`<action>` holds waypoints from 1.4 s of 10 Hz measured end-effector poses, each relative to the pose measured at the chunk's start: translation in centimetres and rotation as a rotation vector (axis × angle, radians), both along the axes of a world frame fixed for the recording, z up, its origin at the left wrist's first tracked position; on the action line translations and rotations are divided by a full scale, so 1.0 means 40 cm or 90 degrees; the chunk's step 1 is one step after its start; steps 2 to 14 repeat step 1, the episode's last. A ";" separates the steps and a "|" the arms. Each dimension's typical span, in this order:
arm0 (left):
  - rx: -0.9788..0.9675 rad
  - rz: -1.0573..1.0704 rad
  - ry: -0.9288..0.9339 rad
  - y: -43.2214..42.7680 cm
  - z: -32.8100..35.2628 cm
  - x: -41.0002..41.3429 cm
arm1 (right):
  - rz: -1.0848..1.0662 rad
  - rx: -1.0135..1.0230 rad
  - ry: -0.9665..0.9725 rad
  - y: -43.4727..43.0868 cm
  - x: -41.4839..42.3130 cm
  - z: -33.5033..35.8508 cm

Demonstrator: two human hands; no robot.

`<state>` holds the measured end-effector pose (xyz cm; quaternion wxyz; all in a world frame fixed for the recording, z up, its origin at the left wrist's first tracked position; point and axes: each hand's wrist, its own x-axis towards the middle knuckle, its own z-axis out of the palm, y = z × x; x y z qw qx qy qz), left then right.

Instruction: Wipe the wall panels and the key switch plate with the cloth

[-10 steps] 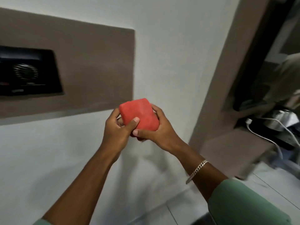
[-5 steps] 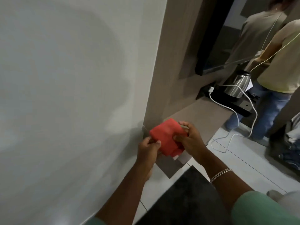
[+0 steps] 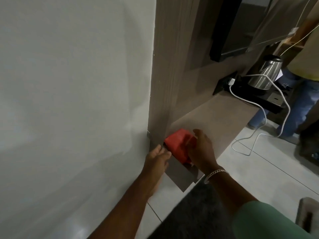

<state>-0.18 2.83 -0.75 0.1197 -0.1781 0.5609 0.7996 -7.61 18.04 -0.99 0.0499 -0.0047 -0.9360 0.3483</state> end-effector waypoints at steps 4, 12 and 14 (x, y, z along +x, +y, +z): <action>-0.151 0.051 -0.006 -0.040 0.048 0.033 | 0.017 0.112 0.069 -0.024 0.032 0.029; -0.151 0.051 -0.006 -0.040 0.048 0.033 | 0.017 0.112 0.069 -0.024 0.032 0.029; -0.151 0.051 -0.006 -0.040 0.048 0.033 | 0.017 0.112 0.069 -0.024 0.032 0.029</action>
